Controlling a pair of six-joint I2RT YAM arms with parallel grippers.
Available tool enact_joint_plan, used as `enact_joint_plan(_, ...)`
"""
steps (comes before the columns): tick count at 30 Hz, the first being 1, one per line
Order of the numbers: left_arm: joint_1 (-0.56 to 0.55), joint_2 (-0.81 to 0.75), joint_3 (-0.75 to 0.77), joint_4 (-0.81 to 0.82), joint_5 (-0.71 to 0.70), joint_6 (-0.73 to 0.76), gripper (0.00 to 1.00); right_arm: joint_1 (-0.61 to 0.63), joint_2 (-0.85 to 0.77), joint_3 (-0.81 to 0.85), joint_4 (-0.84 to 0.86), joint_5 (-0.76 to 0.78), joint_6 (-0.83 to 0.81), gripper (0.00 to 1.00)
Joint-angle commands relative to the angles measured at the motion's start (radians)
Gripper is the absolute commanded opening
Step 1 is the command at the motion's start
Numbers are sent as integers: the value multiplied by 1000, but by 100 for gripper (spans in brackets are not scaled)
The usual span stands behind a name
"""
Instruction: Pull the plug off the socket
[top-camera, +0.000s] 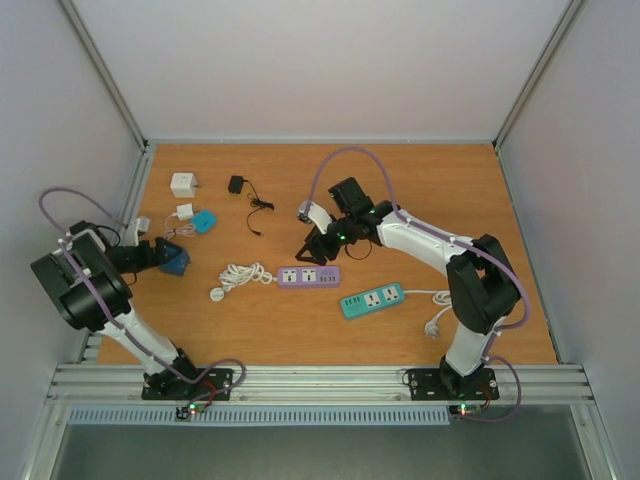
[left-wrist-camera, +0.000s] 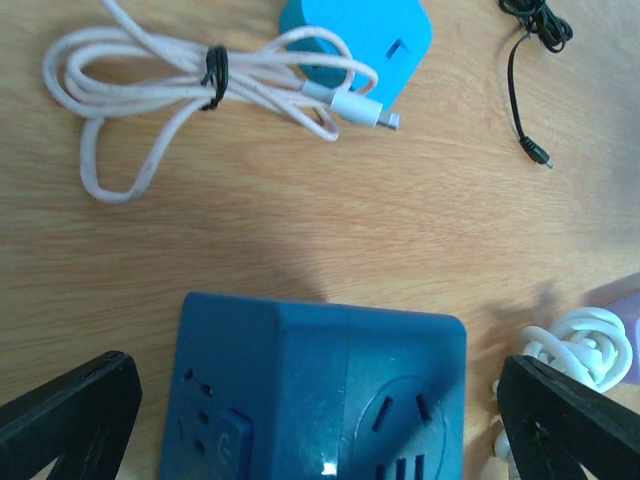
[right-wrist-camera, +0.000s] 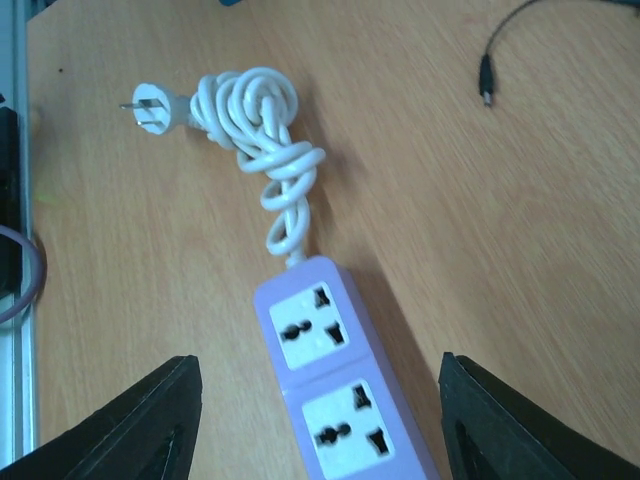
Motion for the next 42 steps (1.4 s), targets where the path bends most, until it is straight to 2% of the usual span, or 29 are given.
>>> enact_joint_plan(1,8,-80,-10,50,-22,-5,100,65,42,50,43,43,-11,67)
enact_joint_plan(8,9,-243,-57,94,-50,11,100,151,120,117,67,92,-24,72)
enact_joint_plan(14,8,-358,-1,5,-25,115,100,221,211,196,104,131,1,75)
enact_joint_plan(23,8,-510,19,-47,14,114,100,308,367,331,131,239,0,82)
enact_joint_plan(28,9,-561,10,-105,31,110,100,340,459,416,124,290,-4,83)
enact_joint_plan(33,8,-602,-13,-141,30,167,100,359,550,498,118,357,0,83)
enact_joint_plan(37,8,-631,-32,-122,17,169,100,357,611,592,79,385,31,82)
enact_joint_plan(42,7,-632,-45,-88,-7,139,100,338,617,598,85,424,50,80)
